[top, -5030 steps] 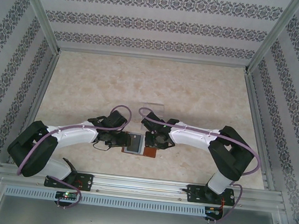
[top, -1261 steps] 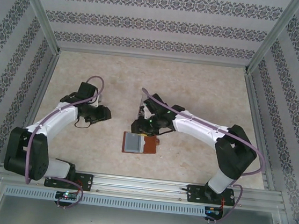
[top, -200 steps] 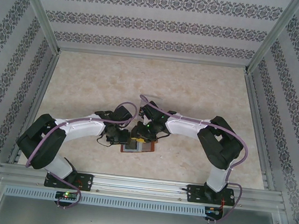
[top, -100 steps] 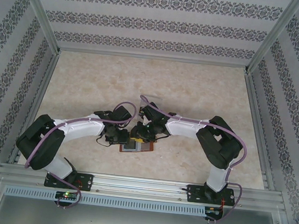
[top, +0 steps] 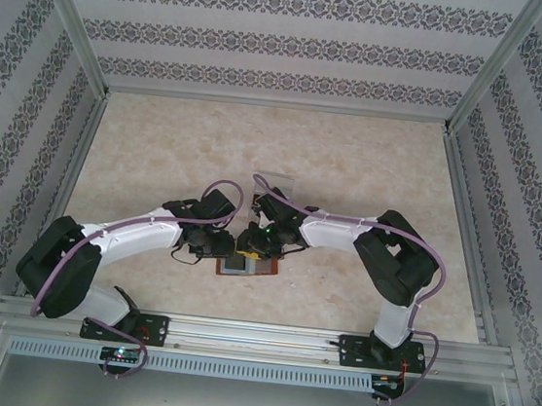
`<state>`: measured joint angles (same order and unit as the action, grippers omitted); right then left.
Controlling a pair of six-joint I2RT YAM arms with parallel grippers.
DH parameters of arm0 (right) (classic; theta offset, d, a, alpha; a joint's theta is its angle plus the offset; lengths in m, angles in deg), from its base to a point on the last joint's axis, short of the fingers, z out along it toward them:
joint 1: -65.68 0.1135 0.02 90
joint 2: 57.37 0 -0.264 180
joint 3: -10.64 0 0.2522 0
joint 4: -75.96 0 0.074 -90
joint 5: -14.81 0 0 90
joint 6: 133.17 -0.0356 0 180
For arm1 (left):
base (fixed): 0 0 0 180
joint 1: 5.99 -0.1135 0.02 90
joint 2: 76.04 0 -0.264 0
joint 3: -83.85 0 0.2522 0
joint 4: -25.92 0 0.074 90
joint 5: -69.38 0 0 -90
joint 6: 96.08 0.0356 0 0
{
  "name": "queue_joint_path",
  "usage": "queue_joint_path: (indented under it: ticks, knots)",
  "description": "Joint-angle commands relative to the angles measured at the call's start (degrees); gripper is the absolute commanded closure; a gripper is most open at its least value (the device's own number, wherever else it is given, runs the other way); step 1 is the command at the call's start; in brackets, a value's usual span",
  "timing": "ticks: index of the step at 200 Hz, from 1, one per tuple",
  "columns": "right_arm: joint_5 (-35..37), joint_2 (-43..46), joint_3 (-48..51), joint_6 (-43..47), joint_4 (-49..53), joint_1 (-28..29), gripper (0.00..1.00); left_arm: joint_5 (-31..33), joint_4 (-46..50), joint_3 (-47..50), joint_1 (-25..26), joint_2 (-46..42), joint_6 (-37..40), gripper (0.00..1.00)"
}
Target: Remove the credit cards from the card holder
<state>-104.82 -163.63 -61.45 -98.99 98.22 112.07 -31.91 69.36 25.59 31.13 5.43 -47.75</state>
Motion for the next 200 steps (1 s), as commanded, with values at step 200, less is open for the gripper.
queue_joint_path:
  ticks: [200]
  knots:
    - [16.7, 0.6, -5.9, 7.0, 22.6, 2.3, 0.73, 2.8, 0.8, 0.9, -0.6, 1.9, 2.5, 0.61]
